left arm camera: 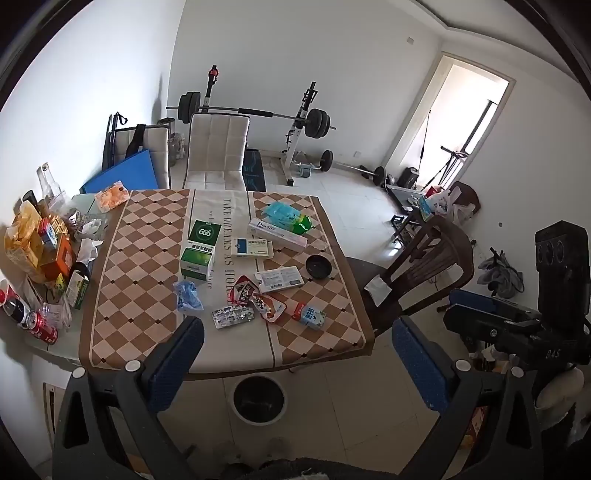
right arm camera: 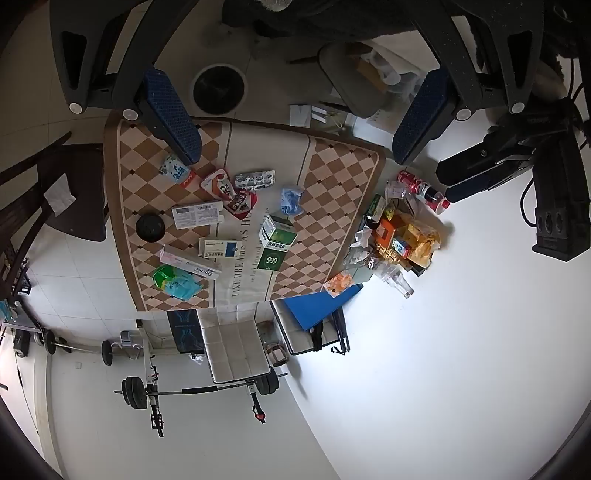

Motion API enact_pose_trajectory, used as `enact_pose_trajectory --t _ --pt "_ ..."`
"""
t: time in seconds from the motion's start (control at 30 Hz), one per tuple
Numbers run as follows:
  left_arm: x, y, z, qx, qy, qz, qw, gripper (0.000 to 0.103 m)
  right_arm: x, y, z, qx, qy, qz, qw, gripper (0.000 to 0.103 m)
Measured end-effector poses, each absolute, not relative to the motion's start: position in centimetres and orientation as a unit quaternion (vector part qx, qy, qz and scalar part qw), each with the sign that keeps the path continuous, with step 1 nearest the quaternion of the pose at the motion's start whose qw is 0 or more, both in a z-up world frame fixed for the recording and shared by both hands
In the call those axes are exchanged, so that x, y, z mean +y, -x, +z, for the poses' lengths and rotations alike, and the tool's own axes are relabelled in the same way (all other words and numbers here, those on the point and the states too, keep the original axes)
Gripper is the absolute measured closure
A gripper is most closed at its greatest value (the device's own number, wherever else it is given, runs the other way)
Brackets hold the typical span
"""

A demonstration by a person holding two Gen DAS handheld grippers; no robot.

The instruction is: Collect trash

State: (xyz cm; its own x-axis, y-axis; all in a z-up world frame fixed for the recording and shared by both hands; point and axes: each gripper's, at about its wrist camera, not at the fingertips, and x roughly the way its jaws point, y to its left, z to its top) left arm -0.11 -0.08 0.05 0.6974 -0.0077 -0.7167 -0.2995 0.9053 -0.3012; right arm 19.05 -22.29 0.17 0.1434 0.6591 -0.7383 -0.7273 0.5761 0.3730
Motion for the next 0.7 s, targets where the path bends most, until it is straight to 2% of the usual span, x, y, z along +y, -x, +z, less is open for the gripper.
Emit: enact_pose_trajectory --t 0.7 --pt "-0.42 -0.40 0.22 0.386 0.203 0.079 0.896 0.000 -22.17 -18.81 0.37 0.468 0.032 0.463 0.752 0.000"
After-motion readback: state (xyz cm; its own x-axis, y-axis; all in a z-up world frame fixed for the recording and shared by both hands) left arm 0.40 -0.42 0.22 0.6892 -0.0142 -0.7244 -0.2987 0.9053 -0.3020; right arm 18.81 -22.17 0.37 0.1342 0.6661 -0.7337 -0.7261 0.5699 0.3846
